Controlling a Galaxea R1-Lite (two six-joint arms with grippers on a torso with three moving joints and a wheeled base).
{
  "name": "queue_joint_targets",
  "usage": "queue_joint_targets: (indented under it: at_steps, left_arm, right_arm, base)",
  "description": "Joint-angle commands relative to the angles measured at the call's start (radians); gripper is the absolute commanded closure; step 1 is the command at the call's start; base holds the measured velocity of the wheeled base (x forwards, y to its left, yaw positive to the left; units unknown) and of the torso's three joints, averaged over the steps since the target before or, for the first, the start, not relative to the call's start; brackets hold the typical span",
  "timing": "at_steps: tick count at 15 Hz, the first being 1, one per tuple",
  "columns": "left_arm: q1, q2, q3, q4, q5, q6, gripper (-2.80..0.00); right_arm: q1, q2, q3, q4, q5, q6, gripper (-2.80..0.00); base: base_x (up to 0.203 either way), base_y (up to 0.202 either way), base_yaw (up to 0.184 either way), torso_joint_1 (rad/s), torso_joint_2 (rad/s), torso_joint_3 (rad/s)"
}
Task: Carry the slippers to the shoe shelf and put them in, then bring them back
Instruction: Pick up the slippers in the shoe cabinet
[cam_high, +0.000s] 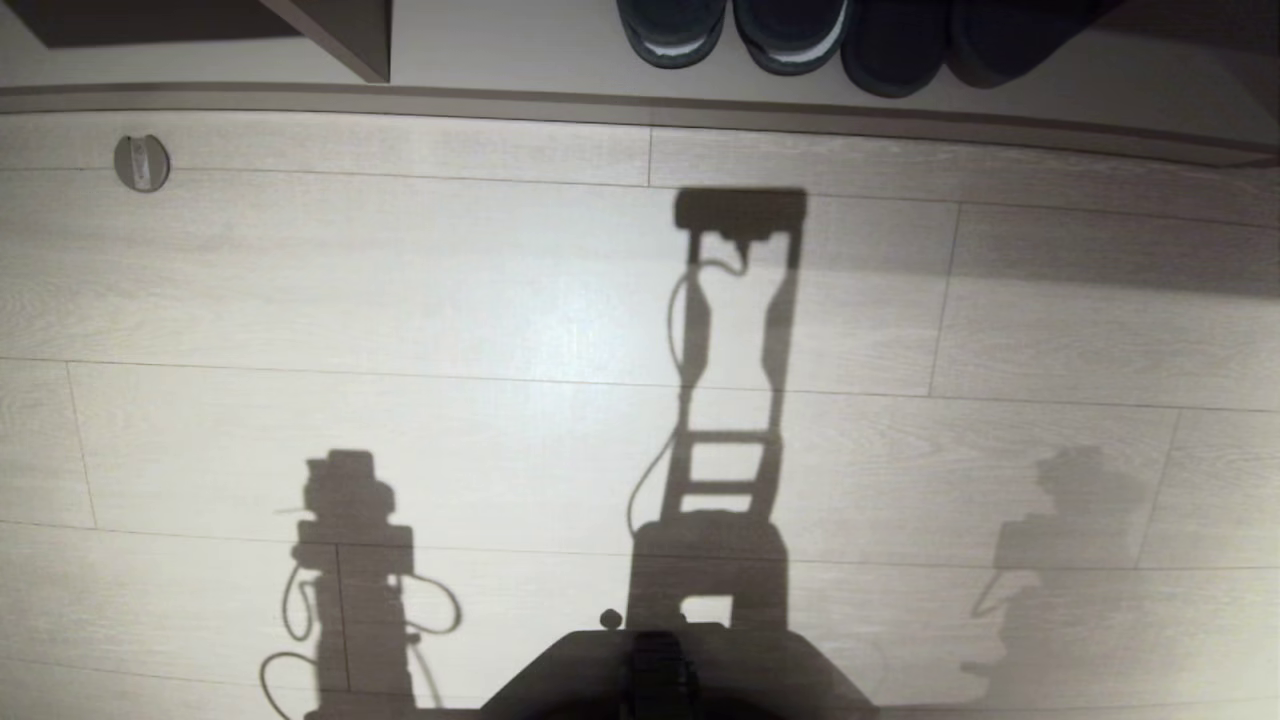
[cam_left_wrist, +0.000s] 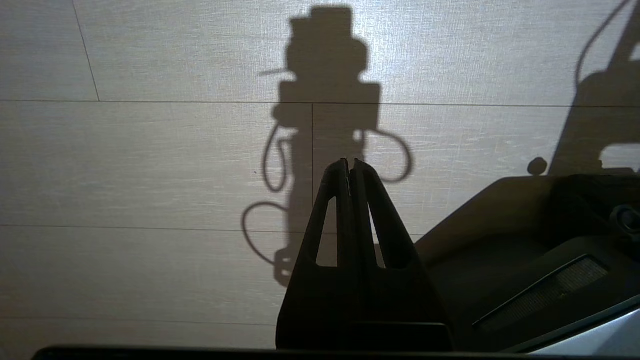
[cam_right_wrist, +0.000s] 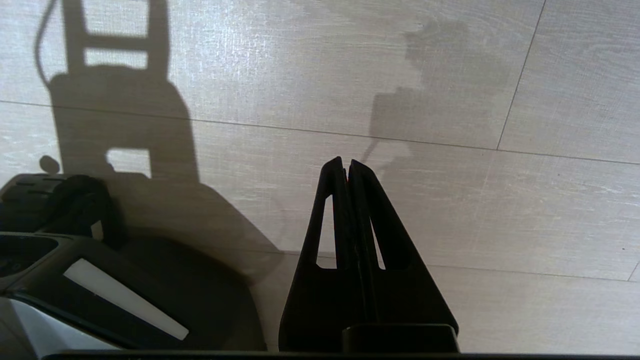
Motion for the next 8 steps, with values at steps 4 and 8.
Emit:
queue_joint_targets:
  at_steps: [4,8]
  left_arm:
    - [-0.001,0.001,0.002,-0.003,0.002,-0.009,0.00]
    - [-0.001,0.001,0.002,-0.003,0.002,-0.011,0.00]
  right_arm:
    - [0.000,-0.003,0.000,-0.011,0.003,-0.007,0.00]
    - [0.001,0.126,-0.190,0.067,0.012,0.009,0.00]
  base:
    - [0.000,0.000,0.000,0.000,0.00,0.000]
    - [0.000,0.000,0.000,0.000,0.00,0.000]
